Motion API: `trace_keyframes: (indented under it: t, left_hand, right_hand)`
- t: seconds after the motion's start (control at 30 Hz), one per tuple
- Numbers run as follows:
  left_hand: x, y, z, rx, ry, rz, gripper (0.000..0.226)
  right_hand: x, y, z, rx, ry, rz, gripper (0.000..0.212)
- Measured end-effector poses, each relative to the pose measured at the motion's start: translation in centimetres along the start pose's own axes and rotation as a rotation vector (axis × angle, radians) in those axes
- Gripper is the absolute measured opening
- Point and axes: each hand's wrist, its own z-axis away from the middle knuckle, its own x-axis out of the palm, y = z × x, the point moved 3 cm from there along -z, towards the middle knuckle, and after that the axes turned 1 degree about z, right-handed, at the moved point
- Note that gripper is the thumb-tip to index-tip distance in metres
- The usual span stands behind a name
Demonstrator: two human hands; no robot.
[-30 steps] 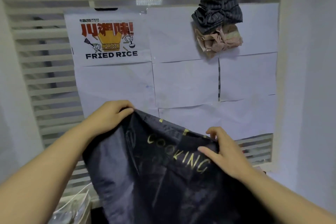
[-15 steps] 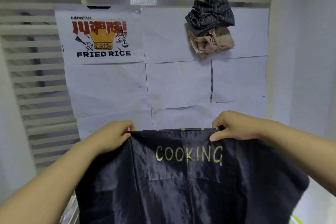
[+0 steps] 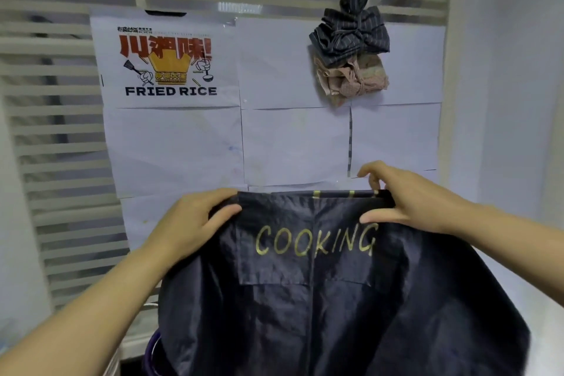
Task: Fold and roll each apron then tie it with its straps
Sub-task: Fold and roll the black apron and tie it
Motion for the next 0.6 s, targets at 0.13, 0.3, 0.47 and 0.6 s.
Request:
trace_keyframes:
  t: [0.13, 0.3, 0.47, 0.6]
  left_hand:
    - [-2.6, 0.3, -1.9, -0.005, 0.128, 0.022, 0.013]
    - [-4.7, 1.1, -3.2, 0.002, 0.181, 0.12, 0.027]
    - [-5.7, 0.7, -3.5, 0.023, 0.187, 0.14, 0.021]
    - [-5.9, 0.5, -3.3, 0.011, 0.136, 0.102, 0.024]
  right_hand:
    - [0.2, -0.6, 1.1, -0.251, 0.344, 0.029, 0.052]
    - [1.0, -1.2, 1.4, -0.359, 0.483, 0.084, 0.04]
    - [1.4, -1.9, 1.3, -0.431, 0.434, 0.102, 0.029]
    - [1.4, -1.4, 0.5, -0.357, 0.32, 0.06, 0.033]
